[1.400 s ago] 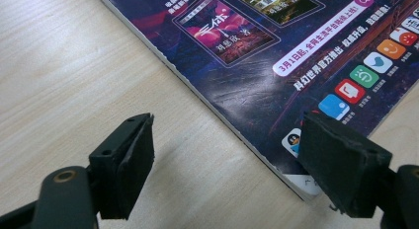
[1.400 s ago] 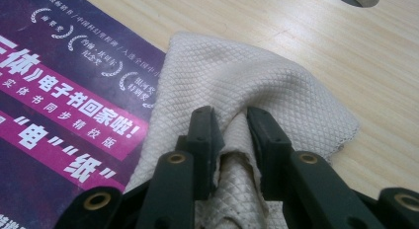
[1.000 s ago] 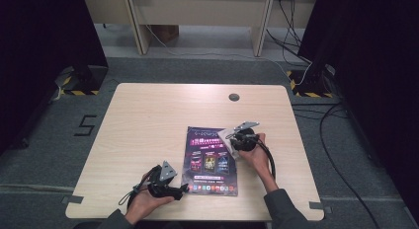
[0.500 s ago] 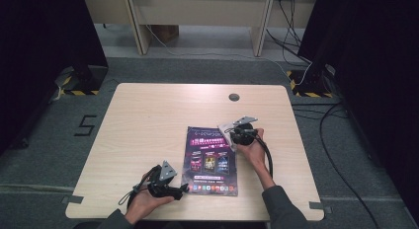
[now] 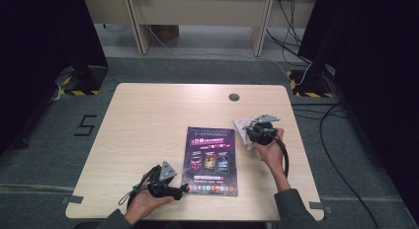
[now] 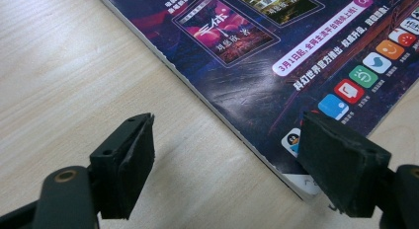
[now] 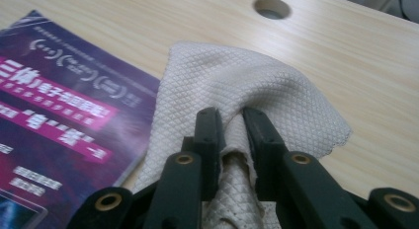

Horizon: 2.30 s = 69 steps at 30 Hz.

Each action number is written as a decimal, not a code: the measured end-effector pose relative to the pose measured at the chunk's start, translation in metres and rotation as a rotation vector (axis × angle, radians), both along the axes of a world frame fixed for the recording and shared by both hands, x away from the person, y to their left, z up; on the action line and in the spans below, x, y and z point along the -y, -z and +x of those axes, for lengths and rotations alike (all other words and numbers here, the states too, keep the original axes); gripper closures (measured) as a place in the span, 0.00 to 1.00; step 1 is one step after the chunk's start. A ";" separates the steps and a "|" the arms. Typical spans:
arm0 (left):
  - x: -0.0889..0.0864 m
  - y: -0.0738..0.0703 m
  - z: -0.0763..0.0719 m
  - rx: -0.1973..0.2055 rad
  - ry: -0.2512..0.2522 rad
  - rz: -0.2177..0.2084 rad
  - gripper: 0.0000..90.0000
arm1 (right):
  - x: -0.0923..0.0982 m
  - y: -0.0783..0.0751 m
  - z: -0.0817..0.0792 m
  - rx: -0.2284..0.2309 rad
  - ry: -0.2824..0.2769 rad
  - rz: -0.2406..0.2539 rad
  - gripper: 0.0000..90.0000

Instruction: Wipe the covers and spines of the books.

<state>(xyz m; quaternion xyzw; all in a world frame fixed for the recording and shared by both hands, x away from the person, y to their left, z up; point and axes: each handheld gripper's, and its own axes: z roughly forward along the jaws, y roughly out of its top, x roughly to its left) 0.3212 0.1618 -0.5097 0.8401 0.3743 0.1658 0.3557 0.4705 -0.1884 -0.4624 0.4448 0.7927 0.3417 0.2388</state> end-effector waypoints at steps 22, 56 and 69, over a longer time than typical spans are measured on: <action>0.000 0.000 0.000 0.001 0.003 0.003 0.24 | 0.082 0.010 -0.019 -0.035 0.191 -0.028 0.86; 0.001 -0.001 0.000 0.017 0.021 0.016 0.24 | 0.059 0.005 -0.018 -0.031 0.156 0.076 0.57; 0.000 -0.003 0.019 0.008 -0.014 -0.072 0.24 | 0.003 0.019 -0.019 -0.133 -0.012 0.167 0.46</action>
